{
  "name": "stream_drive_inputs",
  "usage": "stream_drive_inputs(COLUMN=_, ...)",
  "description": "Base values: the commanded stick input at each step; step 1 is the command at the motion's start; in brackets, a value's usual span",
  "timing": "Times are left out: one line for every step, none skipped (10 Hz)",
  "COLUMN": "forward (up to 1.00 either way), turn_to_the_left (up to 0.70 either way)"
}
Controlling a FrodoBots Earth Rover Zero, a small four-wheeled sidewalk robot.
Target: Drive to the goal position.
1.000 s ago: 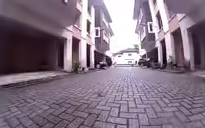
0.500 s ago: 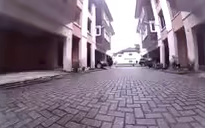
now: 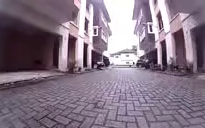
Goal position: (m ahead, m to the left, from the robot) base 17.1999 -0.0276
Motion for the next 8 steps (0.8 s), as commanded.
stream_drive_inputs(forward=0.50, turn_to_the_left=-0.50)
stream_drive_inputs(forward=0.50, turn_to_the_left=-0.50)
stream_drive_inputs(forward=0.50, turn_to_the_left=-0.39)
stream_drive_inputs(forward=0.50, turn_to_the_left=-0.27)
stream_drive_inputs(forward=0.50, turn_to_the_left=-0.15)
stream_drive_inputs(forward=0.50, turn_to_the_left=-0.04)
stream_drive_inputs(forward=0.50, turn_to_the_left=0.00)
stream_drive_inputs(forward=0.50, turn_to_the_left=0.00)
